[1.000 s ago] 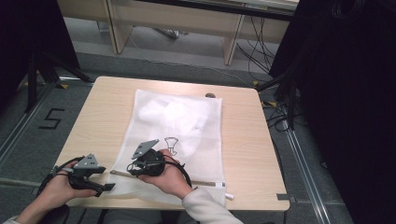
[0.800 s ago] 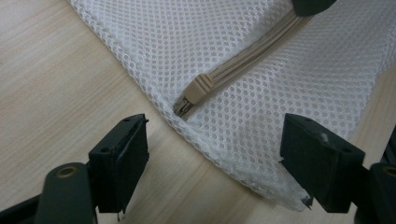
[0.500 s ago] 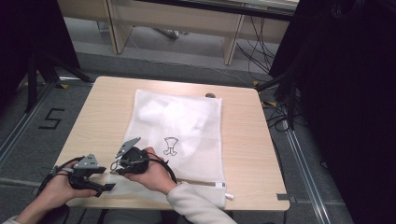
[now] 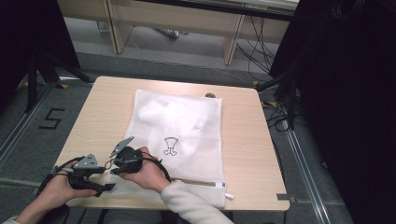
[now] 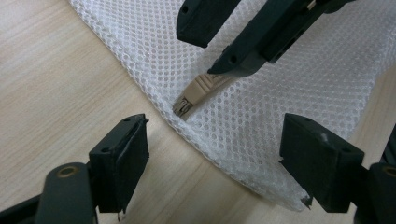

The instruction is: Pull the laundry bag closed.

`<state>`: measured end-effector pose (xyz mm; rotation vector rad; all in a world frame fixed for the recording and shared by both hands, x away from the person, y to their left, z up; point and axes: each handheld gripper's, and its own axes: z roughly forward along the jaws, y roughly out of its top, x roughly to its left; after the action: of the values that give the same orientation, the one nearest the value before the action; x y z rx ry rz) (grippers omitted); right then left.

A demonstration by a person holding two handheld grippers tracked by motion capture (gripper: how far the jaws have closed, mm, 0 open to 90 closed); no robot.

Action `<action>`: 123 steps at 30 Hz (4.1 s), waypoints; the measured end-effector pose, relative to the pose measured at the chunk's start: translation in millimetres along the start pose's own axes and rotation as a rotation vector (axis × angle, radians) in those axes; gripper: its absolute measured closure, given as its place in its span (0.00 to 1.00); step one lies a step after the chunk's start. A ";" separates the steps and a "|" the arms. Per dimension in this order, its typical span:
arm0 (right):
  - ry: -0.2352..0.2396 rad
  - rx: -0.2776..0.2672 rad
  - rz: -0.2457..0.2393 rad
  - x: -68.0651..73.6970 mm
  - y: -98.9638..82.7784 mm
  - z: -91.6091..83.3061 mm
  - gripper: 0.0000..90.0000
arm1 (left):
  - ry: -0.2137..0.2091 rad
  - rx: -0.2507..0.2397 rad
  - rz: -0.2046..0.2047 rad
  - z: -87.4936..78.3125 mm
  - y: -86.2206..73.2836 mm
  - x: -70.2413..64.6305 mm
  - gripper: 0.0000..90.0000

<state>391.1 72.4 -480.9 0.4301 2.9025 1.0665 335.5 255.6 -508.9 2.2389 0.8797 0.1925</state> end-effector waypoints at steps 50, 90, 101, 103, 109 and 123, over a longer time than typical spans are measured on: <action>0.026 0.031 0.051 1.2 4.2 15.2 0.91 | -0.015 -0.001 -0.037 1.3 -0.7 -0.5 0.27; 0.019 0.051 -0.015 -0.6 -5.5 -31.2 0.91 | -0.083 -0.041 -0.166 2.6 14.5 -6.3 0.95; 0.030 0.083 -0.014 0.6 -13.4 -32.9 0.91 | -0.093 -0.045 -0.186 1.4 14.6 -6.9 0.95; 0.024 0.095 -0.007 0.7 -14.9 -32.7 0.91 | -0.093 -0.050 -0.188 1.4 14.7 -7.5 0.95; 0.021 0.115 0.010 0.9 -19.8 -32.1 0.91 | -0.095 -0.053 -0.182 0.0 15.1 -6.9 0.95; 0.024 0.137 0.028 1.2 -32.9 -31.7 0.91 | -0.107 -0.078 -0.202 -2.8 15.7 -8.7 0.95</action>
<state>378.2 28.7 -477.5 0.4671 3.0109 0.8852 336.3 243.5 -495.4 2.0530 1.0141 0.0126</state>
